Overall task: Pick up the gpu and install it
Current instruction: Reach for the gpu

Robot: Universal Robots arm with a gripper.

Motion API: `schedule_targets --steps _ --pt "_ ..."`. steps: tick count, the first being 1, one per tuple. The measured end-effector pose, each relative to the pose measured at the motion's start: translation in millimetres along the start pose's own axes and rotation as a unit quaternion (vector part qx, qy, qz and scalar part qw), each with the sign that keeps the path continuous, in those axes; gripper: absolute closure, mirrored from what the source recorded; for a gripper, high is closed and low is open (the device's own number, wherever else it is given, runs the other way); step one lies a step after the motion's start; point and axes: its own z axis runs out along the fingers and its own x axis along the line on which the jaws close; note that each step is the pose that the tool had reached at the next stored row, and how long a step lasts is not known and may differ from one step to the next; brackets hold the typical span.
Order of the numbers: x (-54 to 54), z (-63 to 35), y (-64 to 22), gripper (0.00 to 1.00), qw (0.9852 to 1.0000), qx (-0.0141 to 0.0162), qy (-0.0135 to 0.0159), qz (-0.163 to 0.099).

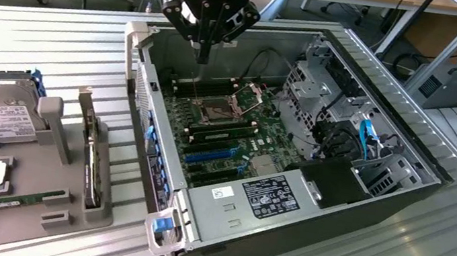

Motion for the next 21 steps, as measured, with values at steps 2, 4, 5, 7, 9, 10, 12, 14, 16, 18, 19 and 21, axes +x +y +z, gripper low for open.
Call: schedule_targets --steps 2,4,5,7,9,10,12,14,16,18,19,21 --pt "0.5 0.0 0.0 0.89 1.0000 0.0000 0.0000 0.000" --pt "1.1 0.0 -0.1 0.89 1.0000 0.0000 0.0000 0.000" --pt "1.3 0.0 -0.1 0.89 1.0000 0.0000 0.0000 0.000" --pt "2.2 0.0 -0.2 0.89 1.0000 0.0001 0.0000 0.000" --pt "3.0 0.0 -0.2 0.89 1.0000 0.0001 0.0000 0.000" --pt "3.1 0.0 -0.2 0.89 1.0000 0.0001 0.0000 0.000" --pt "3.5 -0.1 -0.3 0.89 1.0000 0.0001 0.0000 0.000" --pt "3.8 -0.1 -0.3 0.89 1.0000 0.0002 0.0000 0.000" --pt "4.1 -0.1 -0.3 0.89 1.0000 0.0002 0.0000 0.000" --pt "4.5 -0.1 -0.3 0.89 1.0000 0.0002 0.0000 0.000" --pt "4.7 -0.1 -0.4 0.89 1.0000 0.0002 0.0000 0.000" --pt "5.2 -0.1 -0.4 0.89 1.0000 0.0002 0.0000 0.000"
